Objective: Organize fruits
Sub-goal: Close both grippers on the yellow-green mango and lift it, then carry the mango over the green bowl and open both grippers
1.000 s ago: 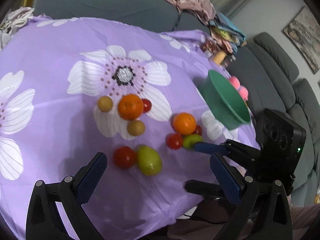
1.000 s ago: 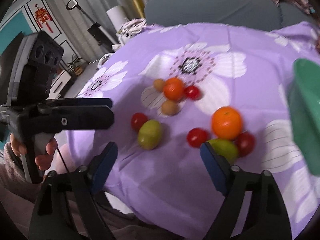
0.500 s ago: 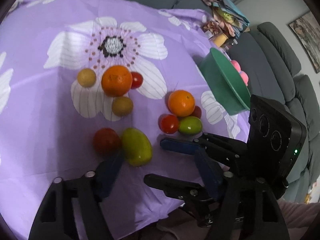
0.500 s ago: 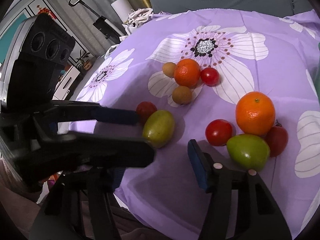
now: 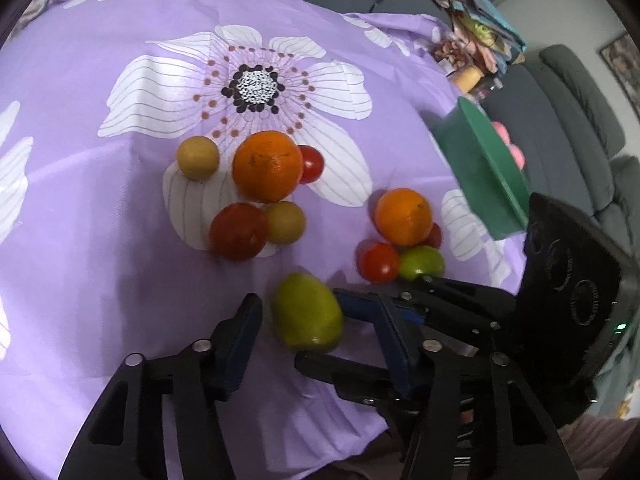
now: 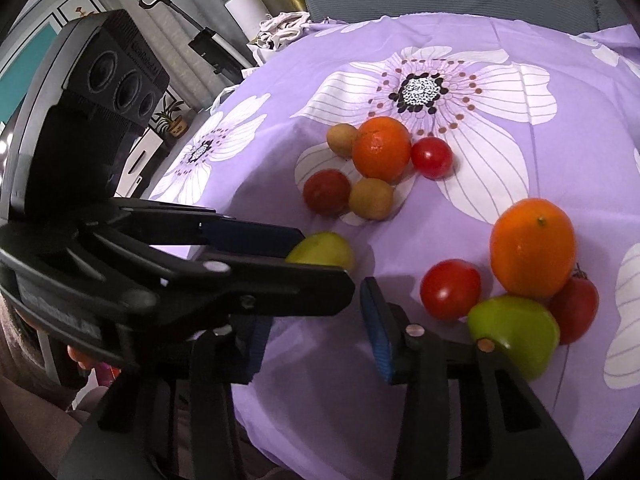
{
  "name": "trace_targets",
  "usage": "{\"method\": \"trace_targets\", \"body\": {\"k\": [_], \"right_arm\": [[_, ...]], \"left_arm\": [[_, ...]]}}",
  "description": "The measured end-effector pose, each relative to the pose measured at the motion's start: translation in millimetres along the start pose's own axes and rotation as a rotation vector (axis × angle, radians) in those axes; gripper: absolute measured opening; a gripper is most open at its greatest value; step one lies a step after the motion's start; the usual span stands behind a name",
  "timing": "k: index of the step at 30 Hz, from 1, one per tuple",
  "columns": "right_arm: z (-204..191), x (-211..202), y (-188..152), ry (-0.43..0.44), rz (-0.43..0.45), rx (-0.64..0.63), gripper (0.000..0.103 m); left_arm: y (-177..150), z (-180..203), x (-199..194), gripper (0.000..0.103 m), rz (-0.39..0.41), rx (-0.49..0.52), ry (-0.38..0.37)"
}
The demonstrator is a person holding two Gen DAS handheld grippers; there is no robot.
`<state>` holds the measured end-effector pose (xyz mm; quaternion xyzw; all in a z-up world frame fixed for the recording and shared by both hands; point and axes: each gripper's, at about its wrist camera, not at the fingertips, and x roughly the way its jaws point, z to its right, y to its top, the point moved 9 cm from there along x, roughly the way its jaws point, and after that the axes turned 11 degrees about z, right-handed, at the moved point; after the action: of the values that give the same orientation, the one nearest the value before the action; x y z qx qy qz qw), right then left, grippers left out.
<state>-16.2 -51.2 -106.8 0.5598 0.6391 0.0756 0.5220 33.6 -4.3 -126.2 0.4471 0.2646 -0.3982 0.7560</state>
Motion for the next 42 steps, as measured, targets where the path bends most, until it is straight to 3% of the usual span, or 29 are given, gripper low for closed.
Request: {"method": "trace_targets", "body": {"k": [8,18,30,42], "right_arm": [[-6,1,-1,0.01,0.009,-0.017,0.034],[-7,-13,5,-0.019,0.057,-0.034,0.034],[14,-65,35,-0.105,0.199,-0.051,0.034],[78,-129,62,-0.267,0.342,-0.009,0.034]], "left_arm": [[-3,-5,0,0.04,0.001,0.035,0.053],[5,13,-9,0.04,0.024,0.071,0.045],[40,72,-8,0.04,0.066,0.19,0.004],[79,156,29,0.04,0.055,0.364,-0.081]]}}
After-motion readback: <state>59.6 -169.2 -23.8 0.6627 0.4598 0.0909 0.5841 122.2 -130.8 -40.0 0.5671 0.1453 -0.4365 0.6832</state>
